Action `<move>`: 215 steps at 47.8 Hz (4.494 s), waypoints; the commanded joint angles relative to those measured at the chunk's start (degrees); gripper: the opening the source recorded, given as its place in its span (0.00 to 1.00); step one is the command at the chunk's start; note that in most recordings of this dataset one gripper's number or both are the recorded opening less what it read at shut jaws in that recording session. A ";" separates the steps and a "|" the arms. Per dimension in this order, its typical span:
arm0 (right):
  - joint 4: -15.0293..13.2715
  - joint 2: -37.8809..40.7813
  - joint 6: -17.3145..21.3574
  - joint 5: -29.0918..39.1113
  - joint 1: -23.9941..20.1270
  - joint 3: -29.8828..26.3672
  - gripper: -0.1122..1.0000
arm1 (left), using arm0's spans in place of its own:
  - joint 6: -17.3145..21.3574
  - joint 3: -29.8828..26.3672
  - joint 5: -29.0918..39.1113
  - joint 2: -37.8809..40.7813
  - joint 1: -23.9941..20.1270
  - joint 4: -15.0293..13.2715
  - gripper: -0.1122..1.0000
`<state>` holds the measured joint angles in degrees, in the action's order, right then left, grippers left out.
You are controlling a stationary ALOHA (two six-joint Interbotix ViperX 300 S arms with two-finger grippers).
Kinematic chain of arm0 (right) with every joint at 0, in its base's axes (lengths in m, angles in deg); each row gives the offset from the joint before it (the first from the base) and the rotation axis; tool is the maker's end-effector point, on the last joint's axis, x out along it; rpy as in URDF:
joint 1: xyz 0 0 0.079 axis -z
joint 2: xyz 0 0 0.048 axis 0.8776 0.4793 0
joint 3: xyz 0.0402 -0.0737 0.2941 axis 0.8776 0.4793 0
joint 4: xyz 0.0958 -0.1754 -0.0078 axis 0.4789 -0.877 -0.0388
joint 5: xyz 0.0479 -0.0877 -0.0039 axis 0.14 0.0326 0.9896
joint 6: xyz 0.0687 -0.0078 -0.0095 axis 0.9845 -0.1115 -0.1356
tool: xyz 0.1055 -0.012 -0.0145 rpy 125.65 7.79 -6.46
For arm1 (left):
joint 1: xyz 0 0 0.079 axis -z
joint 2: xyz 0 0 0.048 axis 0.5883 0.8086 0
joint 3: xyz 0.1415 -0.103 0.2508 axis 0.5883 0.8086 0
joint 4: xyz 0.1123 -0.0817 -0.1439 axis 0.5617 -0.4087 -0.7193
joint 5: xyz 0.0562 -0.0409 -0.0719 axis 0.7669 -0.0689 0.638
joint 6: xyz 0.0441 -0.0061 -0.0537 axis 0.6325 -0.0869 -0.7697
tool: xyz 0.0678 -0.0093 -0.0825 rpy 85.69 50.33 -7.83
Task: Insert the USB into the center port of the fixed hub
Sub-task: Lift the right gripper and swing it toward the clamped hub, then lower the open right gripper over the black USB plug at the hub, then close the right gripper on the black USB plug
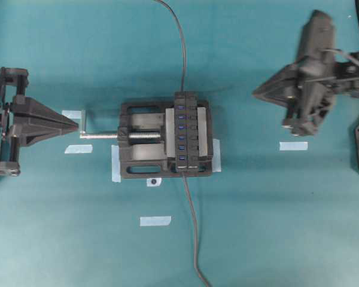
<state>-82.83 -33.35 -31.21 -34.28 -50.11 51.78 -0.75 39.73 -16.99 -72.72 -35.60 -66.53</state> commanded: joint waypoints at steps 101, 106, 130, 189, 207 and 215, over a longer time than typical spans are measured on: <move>-0.35 28.04 -10.02 -4.48 0.97 -18.98 0.88 | -0.26 -3.25 6.33 0.79 -0.70 0.09 0.10; -0.35 28.39 -10.11 -5.89 0.97 -18.98 0.85 | -0.26 -3.25 6.33 0.79 -0.79 0.09 0.10; -0.35 32.17 -10.37 -9.67 0.97 -20.21 0.83 | -0.44 -2.55 6.33 0.18 -1.05 0.09 0.10; -0.26 33.57 -10.63 -9.23 0.97 -21.01 0.48 | -0.44 -2.37 6.24 0.09 -1.14 0.09 0.10; -0.26 33.40 -10.72 -9.23 0.53 -20.92 0.18 | -0.44 -2.29 6.24 -0.35 -1.14 0.09 0.10; -0.18 33.31 -10.63 -9.23 0.35 -20.92 0.18 | -0.62 -1.76 6.24 -1.05 -1.14 0.09 0.10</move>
<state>-83.09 1.10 -41.76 -43.33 -49.14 32.10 -1.19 38.41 -10.39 -73.69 -36.74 -66.53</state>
